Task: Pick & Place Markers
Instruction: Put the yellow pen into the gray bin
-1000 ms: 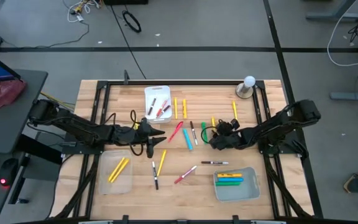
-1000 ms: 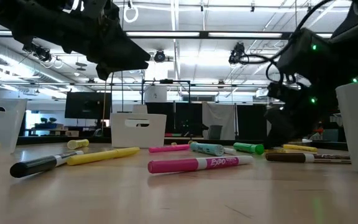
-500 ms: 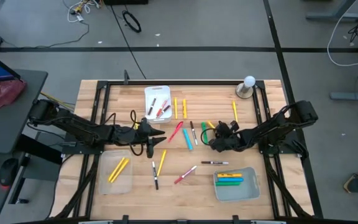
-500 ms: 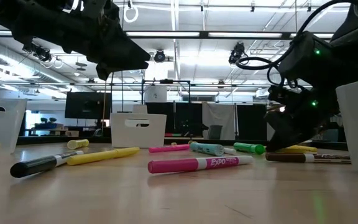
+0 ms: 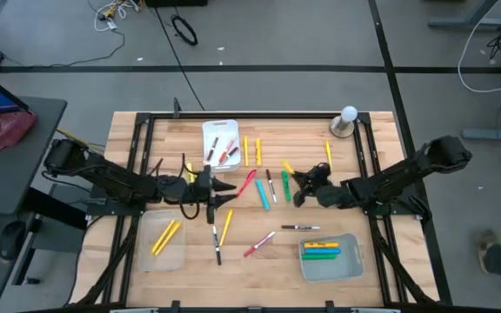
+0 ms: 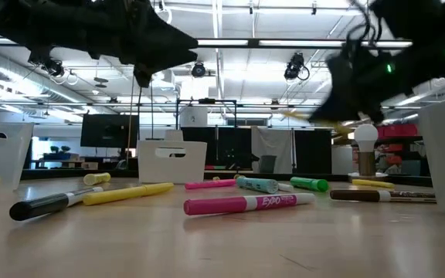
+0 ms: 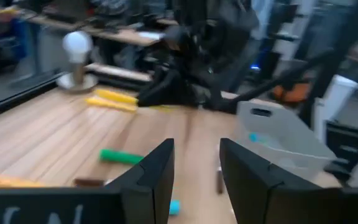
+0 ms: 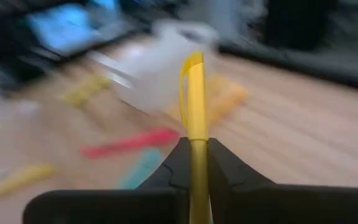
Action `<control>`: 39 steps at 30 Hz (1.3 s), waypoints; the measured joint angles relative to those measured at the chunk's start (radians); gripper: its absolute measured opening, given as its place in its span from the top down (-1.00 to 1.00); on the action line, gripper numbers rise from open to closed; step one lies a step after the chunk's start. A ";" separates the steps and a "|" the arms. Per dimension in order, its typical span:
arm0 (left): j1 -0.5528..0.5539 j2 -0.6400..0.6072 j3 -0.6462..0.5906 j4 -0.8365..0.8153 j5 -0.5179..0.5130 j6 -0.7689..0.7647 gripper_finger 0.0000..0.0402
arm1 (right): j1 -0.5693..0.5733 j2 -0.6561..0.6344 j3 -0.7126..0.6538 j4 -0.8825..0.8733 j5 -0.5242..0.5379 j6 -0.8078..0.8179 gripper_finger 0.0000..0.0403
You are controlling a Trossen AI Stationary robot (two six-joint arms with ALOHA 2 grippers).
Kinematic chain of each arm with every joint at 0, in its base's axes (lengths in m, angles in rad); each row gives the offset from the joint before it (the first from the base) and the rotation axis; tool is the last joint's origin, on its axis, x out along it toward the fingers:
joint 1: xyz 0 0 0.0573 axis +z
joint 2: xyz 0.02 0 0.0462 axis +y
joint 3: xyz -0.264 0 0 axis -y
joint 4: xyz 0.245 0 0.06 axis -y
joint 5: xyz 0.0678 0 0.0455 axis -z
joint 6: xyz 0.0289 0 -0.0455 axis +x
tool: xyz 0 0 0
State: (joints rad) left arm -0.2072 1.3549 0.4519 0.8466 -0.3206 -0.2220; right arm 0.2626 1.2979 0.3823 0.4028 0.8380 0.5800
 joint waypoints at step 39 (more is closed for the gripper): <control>-0.007 0.281 0.237 0.265 0.278 0.207 0.60 | 0.085 0.334 0.172 0.835 -0.536 -0.599 0.88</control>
State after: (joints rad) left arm -0.2145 1.6360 0.6891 1.1121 -0.0428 -0.0146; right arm 0.3473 1.6316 0.5541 1.2380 0.3019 -0.0189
